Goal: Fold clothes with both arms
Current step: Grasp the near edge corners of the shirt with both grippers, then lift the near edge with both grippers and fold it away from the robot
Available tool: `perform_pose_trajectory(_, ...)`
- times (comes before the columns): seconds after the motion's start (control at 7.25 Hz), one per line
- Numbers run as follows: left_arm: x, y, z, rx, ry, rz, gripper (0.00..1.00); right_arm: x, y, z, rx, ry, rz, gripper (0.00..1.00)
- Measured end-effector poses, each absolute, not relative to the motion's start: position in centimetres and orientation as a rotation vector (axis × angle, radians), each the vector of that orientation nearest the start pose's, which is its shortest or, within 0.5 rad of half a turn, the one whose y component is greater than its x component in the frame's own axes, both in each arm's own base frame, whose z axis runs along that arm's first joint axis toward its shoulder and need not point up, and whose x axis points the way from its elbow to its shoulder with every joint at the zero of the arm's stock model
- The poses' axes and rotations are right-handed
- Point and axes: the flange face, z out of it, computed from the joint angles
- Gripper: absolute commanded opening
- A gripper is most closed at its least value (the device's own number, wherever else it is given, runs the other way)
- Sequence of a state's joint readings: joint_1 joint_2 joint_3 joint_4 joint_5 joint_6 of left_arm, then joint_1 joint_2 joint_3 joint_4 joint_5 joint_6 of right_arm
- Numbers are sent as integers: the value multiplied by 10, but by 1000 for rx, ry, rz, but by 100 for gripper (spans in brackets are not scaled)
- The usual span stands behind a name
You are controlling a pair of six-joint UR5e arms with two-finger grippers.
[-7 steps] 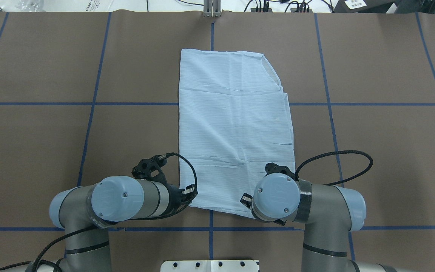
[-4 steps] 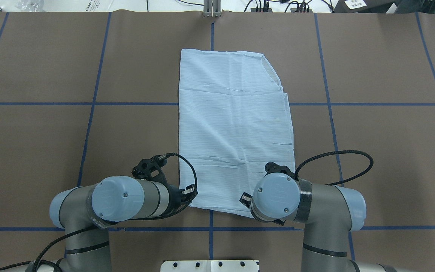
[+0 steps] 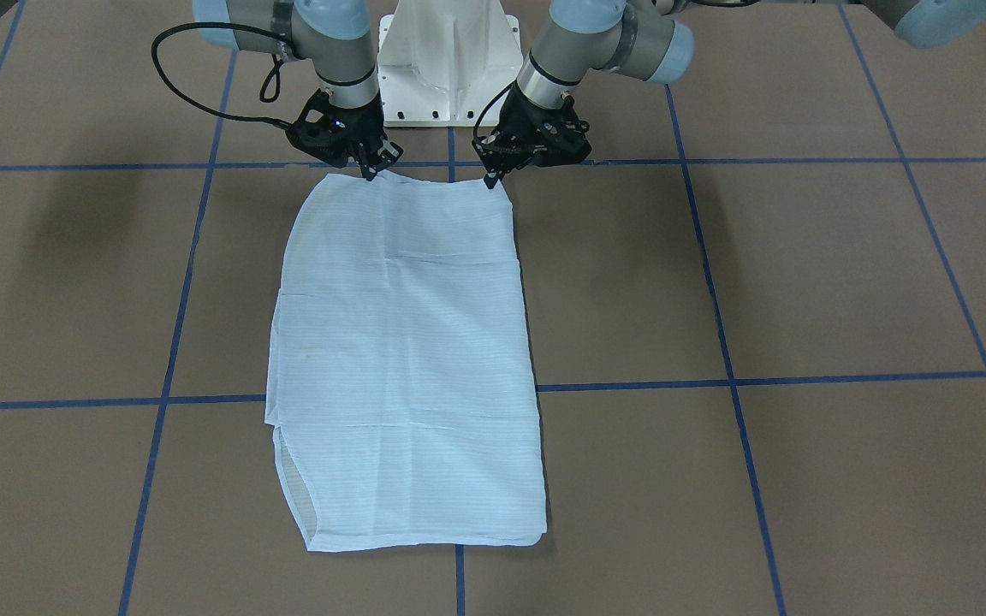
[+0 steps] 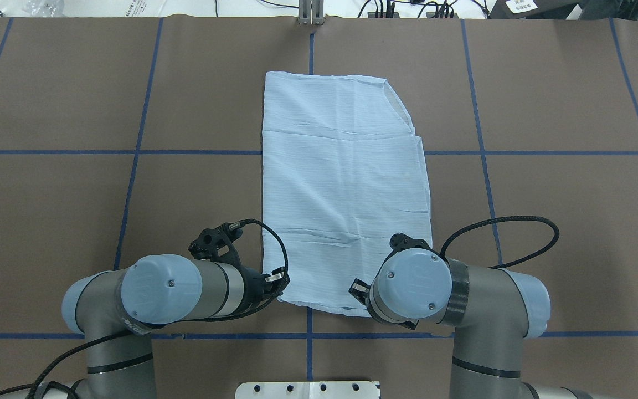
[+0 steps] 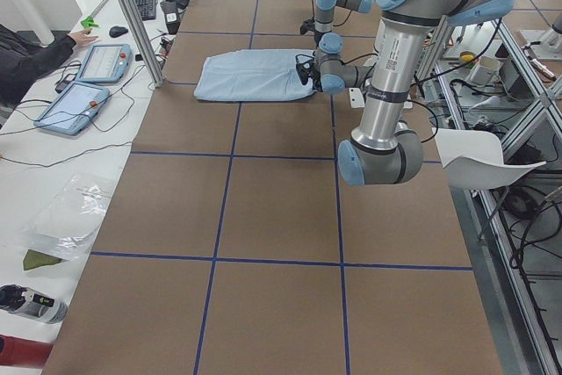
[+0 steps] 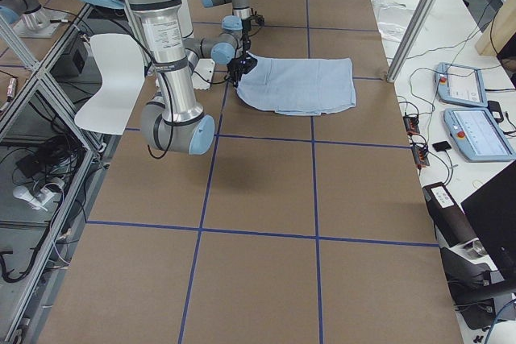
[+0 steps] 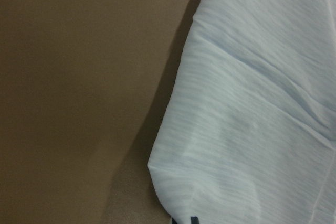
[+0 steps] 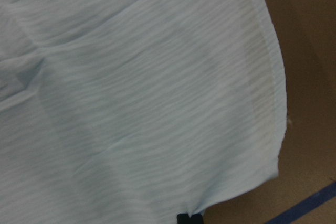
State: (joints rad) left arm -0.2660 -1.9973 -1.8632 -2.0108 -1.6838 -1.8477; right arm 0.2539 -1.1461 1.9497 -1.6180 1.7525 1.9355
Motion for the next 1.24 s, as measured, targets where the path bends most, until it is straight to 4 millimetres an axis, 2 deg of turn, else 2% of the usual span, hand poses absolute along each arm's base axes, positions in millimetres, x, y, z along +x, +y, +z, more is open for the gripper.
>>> perform_pose_trajectory(0.55, 493, -248, 191, -122, 1125, -399, 0, -508, -247, 244, -243, -828, 489, 0)
perform_pose_trajectory(0.97, 484, -209, 174, -168, 1113, -348, 0, -471, -216, 200, -302, -927, 415, 0)
perform_pose_trajectory(1.24, 465, -180, 156, -199, 1123, -301, 0, -447, -199, 179, -354, -969, 367, 0)
